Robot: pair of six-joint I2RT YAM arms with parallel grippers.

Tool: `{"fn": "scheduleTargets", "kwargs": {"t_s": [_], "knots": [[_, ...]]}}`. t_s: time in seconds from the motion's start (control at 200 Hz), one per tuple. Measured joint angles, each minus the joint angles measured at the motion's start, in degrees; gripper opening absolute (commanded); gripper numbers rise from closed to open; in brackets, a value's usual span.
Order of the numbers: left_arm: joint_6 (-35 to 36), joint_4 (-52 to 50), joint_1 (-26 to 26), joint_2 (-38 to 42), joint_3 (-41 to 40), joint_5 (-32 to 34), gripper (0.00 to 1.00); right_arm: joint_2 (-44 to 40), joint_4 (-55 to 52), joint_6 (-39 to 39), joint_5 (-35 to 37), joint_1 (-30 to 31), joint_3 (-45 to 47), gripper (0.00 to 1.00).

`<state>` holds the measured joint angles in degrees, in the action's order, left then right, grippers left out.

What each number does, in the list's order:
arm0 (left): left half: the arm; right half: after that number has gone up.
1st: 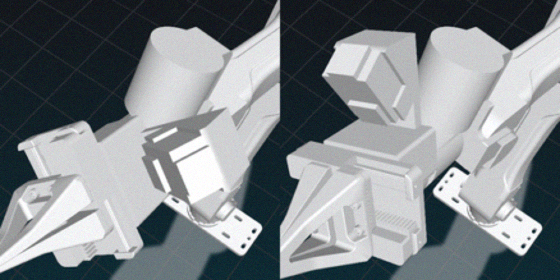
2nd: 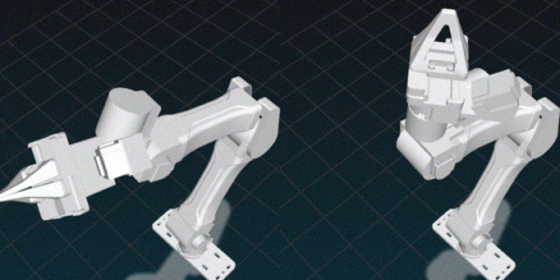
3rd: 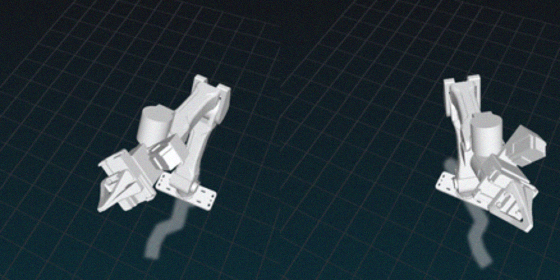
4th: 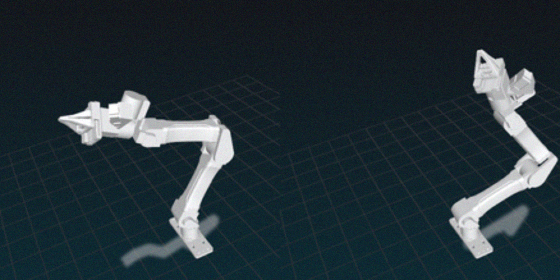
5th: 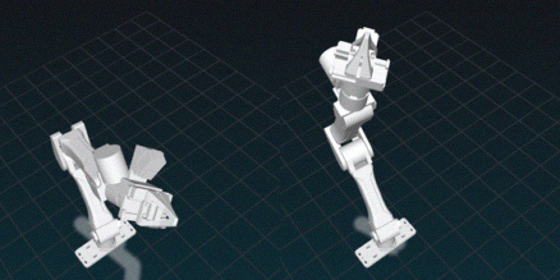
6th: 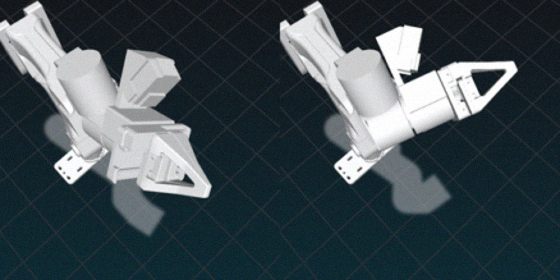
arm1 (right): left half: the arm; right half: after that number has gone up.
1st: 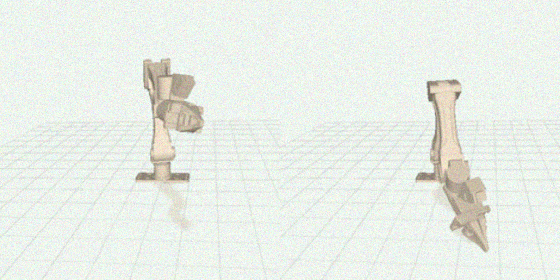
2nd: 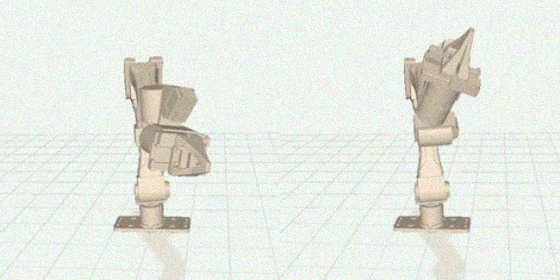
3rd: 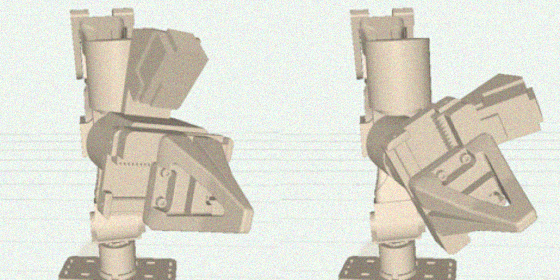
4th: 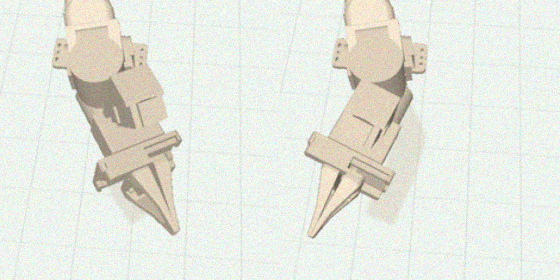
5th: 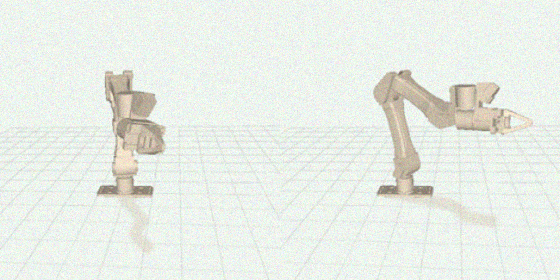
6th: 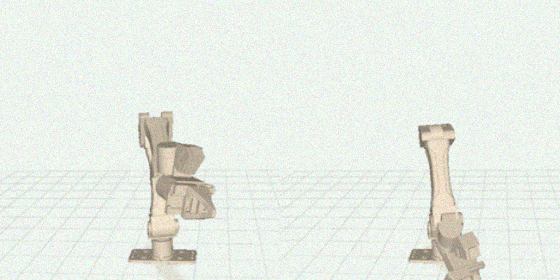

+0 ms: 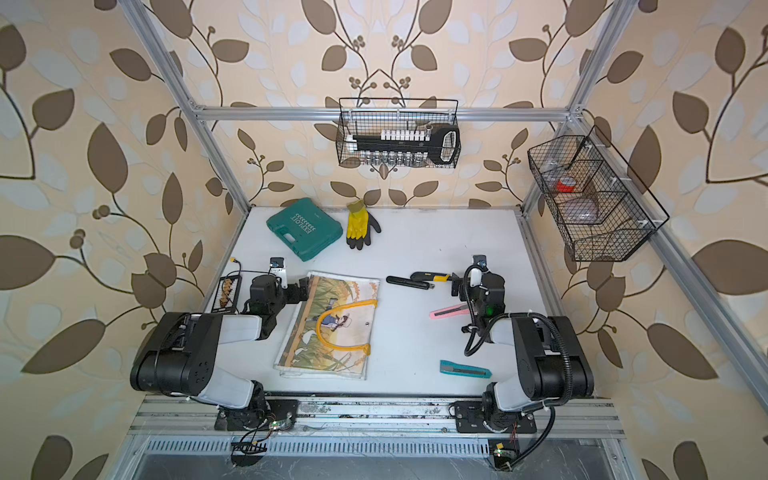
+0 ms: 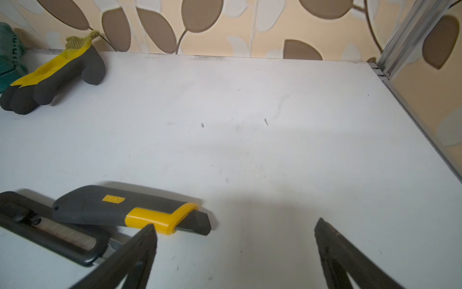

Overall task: Place the art knife into the pouch
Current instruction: Pick up the pouch from the center of the board.

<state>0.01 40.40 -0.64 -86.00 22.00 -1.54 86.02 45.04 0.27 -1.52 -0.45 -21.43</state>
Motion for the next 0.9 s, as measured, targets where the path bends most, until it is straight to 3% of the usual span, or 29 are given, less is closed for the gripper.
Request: {"fn": "scheduleTargets", "kwargs": {"t_s": [0.77,0.835,0.9], "knots": [[0.0,0.0,0.0,0.0,0.0,0.0,0.99,0.0,0.0,0.0,0.0,0.0,0.0,1.00],[-0.3,-0.3,-0.2,0.1,0.0,2.1,0.99,0.0,-0.2,-0.1,1.5,0.3,0.0,1.00],[-1.3,-8.2,-0.8,2.1,2.8,6.4,0.99,-1.1,-7.3,-0.4,5.9,1.8,-2.7,1.00]]}}
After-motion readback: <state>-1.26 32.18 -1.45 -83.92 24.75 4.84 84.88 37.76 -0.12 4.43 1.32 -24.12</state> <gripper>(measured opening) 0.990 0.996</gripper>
